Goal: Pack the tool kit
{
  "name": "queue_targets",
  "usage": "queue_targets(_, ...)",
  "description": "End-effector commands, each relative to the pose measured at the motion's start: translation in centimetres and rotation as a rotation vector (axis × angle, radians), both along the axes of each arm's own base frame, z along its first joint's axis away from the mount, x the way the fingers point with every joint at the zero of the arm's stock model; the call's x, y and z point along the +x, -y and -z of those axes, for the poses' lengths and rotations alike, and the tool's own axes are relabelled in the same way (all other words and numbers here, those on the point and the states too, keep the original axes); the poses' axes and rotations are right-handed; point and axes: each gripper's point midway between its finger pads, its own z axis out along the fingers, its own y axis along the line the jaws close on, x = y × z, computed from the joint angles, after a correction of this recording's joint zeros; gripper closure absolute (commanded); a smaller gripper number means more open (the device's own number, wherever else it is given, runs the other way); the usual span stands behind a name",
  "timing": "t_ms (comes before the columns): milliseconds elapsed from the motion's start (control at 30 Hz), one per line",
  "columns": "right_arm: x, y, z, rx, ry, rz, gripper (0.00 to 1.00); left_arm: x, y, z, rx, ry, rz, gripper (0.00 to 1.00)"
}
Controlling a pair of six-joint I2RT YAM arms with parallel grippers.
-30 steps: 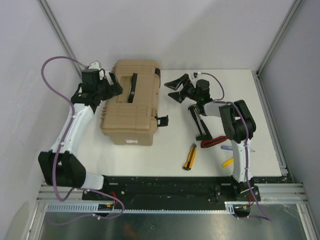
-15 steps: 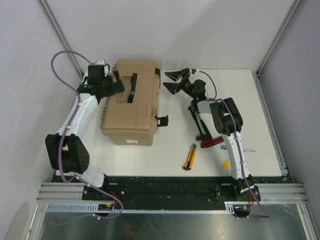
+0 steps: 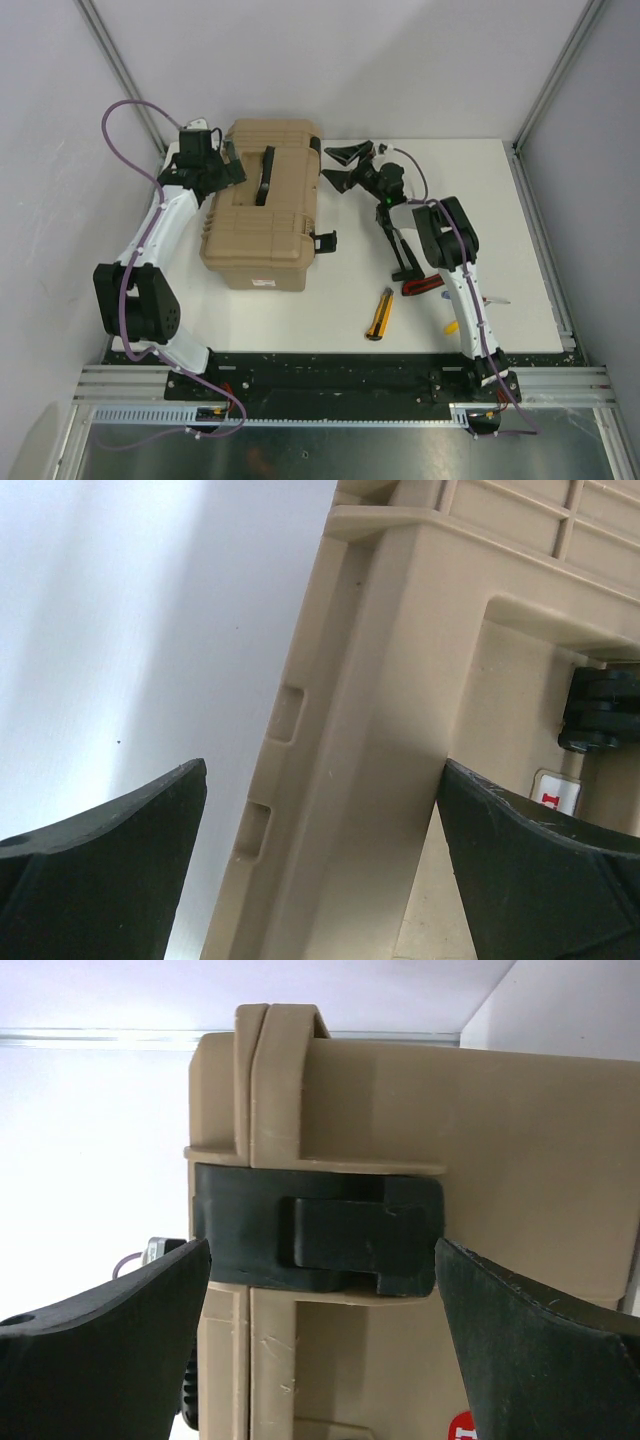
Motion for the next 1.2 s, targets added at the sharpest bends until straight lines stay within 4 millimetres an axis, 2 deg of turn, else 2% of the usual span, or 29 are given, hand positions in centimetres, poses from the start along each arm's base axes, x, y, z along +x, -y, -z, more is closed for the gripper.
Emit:
queue_targets(0,0.4,-0.6,-0.3,0.011,0.021,0.010,0.01,0.3,-0.6,0.3,0.020,0.004,-0.021,0.01)
queue_targets(100,0.3,-0.8,0.2,0.022,0.012,0.008,0.01,0.3,-0.2,0.7,0.006,-0.003,-0.010,0.01)
queue_targets(200,0.1,-1.1,-0.1,0.052,0.020,-0.002,0.01,0.4,0.2,0.9,-0.008,-0.008,0.010,0.01)
queue_targets(600,-0.4,-0.5,-5.4,0.287,0.054,-0.018,0.01,0.3,0.3,2.0,-0.010,-0.034,0.011,0.01)
queue_targets(767,-0.6,-0.3,-6.6,0.286,0.073,-0.015,0.03,0.3,0.3,1.9,-0.007,-0.033,0.016,0.01)
queue_targets(1000,-1.0,-0.2,-6.7,0.217,0.091,-0.008,0.28,0.0,0.3,2.9,0.016,-0.057,0.025,0.01)
queue_targets(1167,-1.4,-0.4,-6.4,0.148,0.093,0.002,0.42,-0.2,0.4,3.4,0.044,-0.070,0.029,0.01)
